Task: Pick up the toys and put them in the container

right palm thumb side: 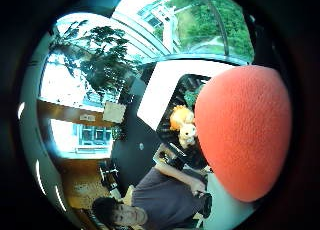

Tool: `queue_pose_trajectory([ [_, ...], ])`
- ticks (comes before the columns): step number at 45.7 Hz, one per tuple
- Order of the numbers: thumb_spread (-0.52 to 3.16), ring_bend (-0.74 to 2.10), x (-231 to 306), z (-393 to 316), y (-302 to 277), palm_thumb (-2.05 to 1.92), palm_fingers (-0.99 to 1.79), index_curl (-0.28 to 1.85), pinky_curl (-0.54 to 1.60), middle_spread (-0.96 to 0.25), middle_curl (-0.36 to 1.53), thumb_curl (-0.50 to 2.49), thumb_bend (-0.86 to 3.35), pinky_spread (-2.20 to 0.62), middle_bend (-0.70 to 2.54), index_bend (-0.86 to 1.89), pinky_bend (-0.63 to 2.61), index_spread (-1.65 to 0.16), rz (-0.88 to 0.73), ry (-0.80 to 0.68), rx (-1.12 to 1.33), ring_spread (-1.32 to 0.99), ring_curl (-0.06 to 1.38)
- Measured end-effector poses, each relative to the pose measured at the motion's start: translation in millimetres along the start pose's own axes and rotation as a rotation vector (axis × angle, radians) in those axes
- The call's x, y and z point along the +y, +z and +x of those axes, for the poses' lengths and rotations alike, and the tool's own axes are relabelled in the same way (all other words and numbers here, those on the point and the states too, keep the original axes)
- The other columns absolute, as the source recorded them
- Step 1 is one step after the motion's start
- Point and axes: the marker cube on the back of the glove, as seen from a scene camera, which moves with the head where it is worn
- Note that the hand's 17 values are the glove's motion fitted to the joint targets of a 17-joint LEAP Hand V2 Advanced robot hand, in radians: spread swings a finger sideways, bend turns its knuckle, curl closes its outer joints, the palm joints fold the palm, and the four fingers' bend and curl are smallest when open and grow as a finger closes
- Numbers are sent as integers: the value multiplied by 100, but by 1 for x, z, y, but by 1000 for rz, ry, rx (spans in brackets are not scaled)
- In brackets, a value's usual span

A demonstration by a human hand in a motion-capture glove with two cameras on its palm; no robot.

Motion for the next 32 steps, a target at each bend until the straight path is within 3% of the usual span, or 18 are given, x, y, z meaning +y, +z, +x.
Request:
queue_pose_trajectory([
  [12,27,136,-19,-49,38,75,58,62,60,-48,88,100,9,-35,104,87,137,-49,-39,-101,133,-50,82],
  [16,26,137,-20,-49,56,76,49,66,60,-48,90,102,9,-35,101,85,139,-48,-146,-160,211,-50,82],
  [18,29,134,-20,-46,67,74,28,65,61,-48,87,101,7,-34,89,74,143,-46,-220,-160,260,-49,81],
  [19,28,138,-21,-47,73,75,42,71,62,-48,90,102,7,-34,97,82,143,-46,-262,-143,263,-48,83],
  [20,35,133,-20,-50,79,72,14,64,60,-47,84,101,5,-34,79,66,146,-44,-310,-124,255,-48,80],
  [21,49,131,-20,-53,85,62,-13,63,61,-43,80,100,2,-32,65,56,147,-40,-358,-106,239,-44,80],
  [22,54,129,-19,-56,90,58,-21,64,62,-41,78,99,0,-30,60,53,148,-38,-399,-88,223,-43,80],
  [24,67,101,-18,-57,98,46,-67,57,60,-27,71,92,-7,-20,41,35,148,-33,-441,-67,206,-31,73],
  [27,81,71,-17,-46,101,30,-77,49,55,-14,63,83,-11,-11,22,20,141,-29,-424,-64,250,-21,66],
  [32,98,44,-7,-20,84,16,-60,39,49,-3,53,72,-7,-3,7,8,127,-24,-389,-124,266,-10,54],
])
